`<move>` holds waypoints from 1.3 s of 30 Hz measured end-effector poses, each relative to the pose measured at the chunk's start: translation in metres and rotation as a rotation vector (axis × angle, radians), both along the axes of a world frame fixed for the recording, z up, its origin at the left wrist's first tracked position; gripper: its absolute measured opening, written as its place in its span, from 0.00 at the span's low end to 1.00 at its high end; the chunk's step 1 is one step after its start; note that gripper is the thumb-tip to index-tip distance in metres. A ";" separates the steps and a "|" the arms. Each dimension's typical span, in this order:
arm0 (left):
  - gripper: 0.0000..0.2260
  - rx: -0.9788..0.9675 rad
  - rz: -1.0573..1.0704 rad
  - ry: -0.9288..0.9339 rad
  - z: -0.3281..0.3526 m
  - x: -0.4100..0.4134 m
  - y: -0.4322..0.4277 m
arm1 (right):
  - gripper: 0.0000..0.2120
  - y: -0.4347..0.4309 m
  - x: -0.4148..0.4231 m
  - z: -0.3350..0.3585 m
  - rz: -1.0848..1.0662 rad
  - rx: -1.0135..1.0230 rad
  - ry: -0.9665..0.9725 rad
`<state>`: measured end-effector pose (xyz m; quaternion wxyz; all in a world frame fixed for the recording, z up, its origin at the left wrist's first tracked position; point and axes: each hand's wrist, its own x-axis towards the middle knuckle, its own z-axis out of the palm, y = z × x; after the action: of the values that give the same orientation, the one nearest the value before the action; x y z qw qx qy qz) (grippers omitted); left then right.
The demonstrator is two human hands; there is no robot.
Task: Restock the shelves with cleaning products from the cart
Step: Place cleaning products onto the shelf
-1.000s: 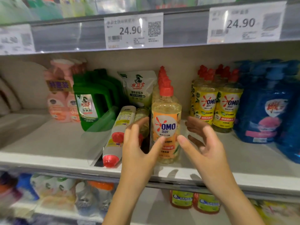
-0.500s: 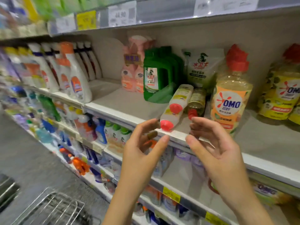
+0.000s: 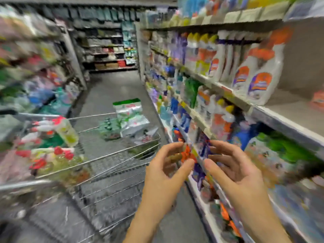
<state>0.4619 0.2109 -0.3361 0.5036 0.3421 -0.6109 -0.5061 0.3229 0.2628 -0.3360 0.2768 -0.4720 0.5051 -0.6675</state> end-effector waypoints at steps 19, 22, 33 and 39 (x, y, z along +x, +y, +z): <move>0.15 0.233 0.498 -0.294 -0.065 0.286 -0.199 | 0.20 -0.284 0.261 -0.077 0.671 0.326 0.188; 0.17 0.264 0.569 -0.388 -0.084 0.304 -0.234 | 0.22 -0.330 0.278 -0.102 0.755 0.374 0.291; 0.20 0.503 0.396 -0.887 -0.135 0.330 -0.324 | 0.29 -0.450 0.313 -0.204 1.366 0.539 0.628; 0.15 0.534 0.421 -0.910 -0.144 0.328 -0.346 | 0.32 -0.462 0.328 -0.223 1.405 0.645 0.438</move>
<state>0.7901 -0.1355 -0.4796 0.1757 0.7557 -0.5359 -0.3330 0.6513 -0.1996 -0.5593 0.6493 -0.6967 0.3009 -0.0508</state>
